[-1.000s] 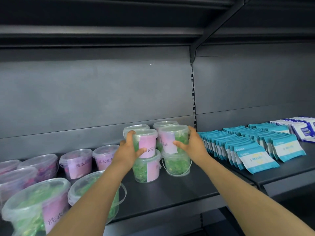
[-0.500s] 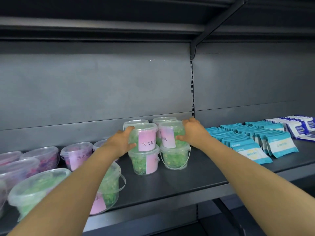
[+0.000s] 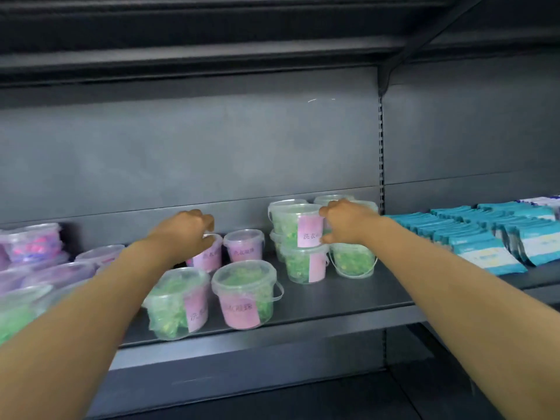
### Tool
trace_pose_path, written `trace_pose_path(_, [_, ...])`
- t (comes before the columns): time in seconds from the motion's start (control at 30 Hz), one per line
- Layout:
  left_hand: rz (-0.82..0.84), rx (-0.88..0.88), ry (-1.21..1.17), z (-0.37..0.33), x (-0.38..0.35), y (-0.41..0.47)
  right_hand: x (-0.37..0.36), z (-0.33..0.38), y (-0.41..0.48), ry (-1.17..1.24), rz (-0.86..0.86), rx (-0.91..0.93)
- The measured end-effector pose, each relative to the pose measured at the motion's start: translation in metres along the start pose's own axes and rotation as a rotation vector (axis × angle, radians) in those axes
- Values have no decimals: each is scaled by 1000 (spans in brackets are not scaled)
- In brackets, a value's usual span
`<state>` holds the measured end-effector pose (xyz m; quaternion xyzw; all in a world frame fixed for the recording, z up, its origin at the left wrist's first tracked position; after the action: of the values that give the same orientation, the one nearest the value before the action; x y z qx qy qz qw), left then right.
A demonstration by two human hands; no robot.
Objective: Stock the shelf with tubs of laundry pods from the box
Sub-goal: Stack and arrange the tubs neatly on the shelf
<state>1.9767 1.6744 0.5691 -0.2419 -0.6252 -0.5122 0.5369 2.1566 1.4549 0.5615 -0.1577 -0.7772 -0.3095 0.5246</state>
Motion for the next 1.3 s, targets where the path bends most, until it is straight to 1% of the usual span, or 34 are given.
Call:
trace_pose_path(0.13, [-33, -7, 26, 49, 7, -38, 12, 46, -3, 3, -22, -13])
trace_pose_path(0.2, [-58, -24, 31, 69, 8, -56, 15, 71, -7, 40, -24, -27])
trace_pose_path(0.33, [-52, -63, 19, 97, -5, -87, 12, 125, -18, 152, -6, -53])
trace_pose_path(0.47, [-69, -114, -91, 104, -27, -100, -3, 167, -28, 237, -29, -70])
trace_pose_path(0.6, [-23, -103, -260, 98, -55, -97, -22, 186, -33, 289, -12, -153])
trace_pose_path(0.67, [-13, -94, -307, 93, -67, -95, -31, 189, -35, 312, -38, -186])
trace_pose_path(0.73, [-2, -71, -361, 89, -79, -93, -39, 188, -37, 397, -91, -207])
trace_pose_path(0.83, [12, -61, -516, 86, -94, -90, -50, 184, -38, 503, -170, -240])
trace_pose_path(0.9, [41, -93, -610, 84, -100, -89, -55, 181, -38, 551, -196, -263])
trace_pose_path(0.97, [58, -140, -642, 82, -104, -90, -57, 177, -38, 586, -203, -277])
trace_pose_path(1.13, [-67, -149, -709, 69, -103, -85, -56, 157, -43, 596, -180, -289])
trace_pose_path(1.3, [-90, -163, -760, 29, -98, -75, -51, 119, -61, 593, -172, -317])
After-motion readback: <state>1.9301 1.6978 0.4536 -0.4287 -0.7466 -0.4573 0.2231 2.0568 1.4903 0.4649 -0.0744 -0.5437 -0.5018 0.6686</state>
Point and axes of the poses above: each hand's wrist, its own y-axis towards the middle knuckle, its own x-axis out of the back of the hand, z = x × y, the point moved 2 cm from there along y, towards the middle knuckle, and after that the axes turned 5 degrees about -y, right-handed, at the moved point
